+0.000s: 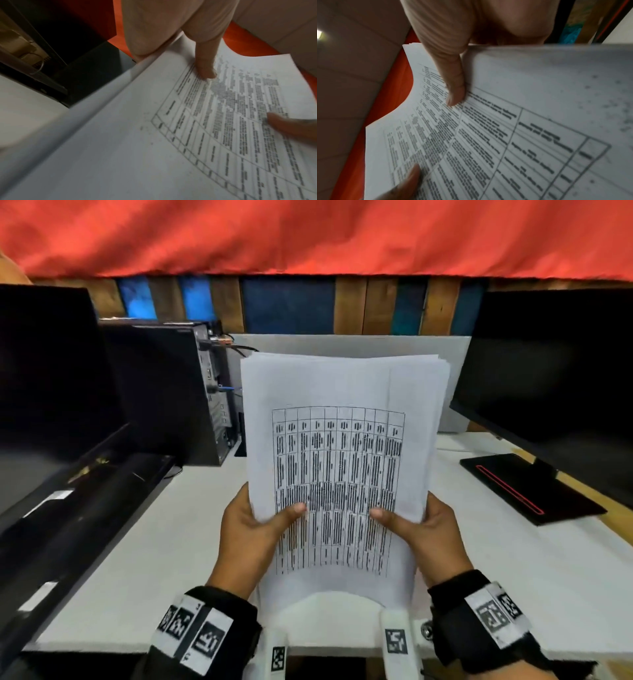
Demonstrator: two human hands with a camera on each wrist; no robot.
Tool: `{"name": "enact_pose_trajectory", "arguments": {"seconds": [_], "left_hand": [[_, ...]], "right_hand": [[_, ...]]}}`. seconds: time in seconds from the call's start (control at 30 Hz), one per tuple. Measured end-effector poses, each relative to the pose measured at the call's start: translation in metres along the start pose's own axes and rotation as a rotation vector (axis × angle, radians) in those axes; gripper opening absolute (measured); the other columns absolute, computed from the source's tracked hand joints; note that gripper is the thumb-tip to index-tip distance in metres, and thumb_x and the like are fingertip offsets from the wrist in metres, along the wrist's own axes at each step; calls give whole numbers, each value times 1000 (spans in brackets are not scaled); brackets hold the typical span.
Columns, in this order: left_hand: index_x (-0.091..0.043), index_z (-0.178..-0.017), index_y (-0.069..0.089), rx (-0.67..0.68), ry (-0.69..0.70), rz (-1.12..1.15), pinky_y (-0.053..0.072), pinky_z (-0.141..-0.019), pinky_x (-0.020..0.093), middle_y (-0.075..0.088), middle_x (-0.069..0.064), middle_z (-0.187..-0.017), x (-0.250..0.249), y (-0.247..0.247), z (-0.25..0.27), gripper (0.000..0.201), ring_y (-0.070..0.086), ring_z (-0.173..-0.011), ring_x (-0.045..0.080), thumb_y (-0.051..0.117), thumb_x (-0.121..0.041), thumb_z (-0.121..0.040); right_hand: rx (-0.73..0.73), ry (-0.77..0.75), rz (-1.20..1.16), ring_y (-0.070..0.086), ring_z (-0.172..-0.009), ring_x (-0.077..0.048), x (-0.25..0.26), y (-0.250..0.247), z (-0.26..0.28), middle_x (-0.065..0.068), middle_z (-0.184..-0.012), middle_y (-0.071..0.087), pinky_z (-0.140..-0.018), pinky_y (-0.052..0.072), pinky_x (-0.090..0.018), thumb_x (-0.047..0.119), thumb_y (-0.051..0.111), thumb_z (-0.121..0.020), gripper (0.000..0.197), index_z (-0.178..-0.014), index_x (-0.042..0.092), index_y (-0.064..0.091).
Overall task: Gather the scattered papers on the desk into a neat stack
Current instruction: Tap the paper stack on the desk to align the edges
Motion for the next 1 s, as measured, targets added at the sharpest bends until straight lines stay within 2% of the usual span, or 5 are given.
{"name": "enact_pose_trajectory", "arguments": {"seconds": [0.27, 0.43, 0.7, 0.87, 1.0], "left_hand": [[-30, -118, 57, -36, 207, 27, 56, -83, 16, 73, -11, -108, -35, 7, -10, 55, 69, -100, 0, 79, -5, -74], [-20, -123, 49, -34, 149, 13, 52, -95, 27, 71, -14, -107, -21, -4, -12, 57, 67, -103, 0, 75, -25, -72], [-37, -113, 54, 16, 118, -114, 48, -102, 35, 69, -11, -116, -1, 3, -9, 38, 64, -111, 3, 56, -4, -94], [-41, -119, 43, 14, 253, -99, 52, -99, 31, 66, -16, -116, -32, 11, -11, 47, 63, -110, 1, 60, -6, -92], [-40, -146, 18, 0, 441, -153, 45, -107, 43, 44, -5, -145, -69, 16, -16, 87, 48, -132, 11, 72, -10, -85]], "right_hand": [[-26, -154, -78, 72, -91, -11, 30, 2, -8, 3, -97, 76, -76, 57, -23, 3, 77, -70, 37, -104, 16, 67], [7, -93, -5, 70, -95, -7, 12, -7, -5, 9, -99, 75, -76, 55, -16, 31, 70, -70, 34, -103, 24, 65], [36, 9, 74, 71, -88, -1, 0, 0, -2, 10, -98, 75, -83, 55, -18, -5, 63, -84, 36, -111, 18, 61], [-16, -172, 180, 61, -102, 10, 29, 13, 1, 19, -114, 62, -95, 52, -25, 8, 59, -90, 48, -126, 33, 39], [-89, -379, 250, 41, -131, 5, 56, 19, 3, 20, -146, 35, -107, 42, -29, 9, 60, -90, 82, -145, 44, 11]]}}
Point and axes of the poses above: each hand's wrist, its own z-axis away from the middle knuckle, its own y-axis out of the palm, x = y × z, the point moved 4 cm from there along -z, towards the middle knuckle
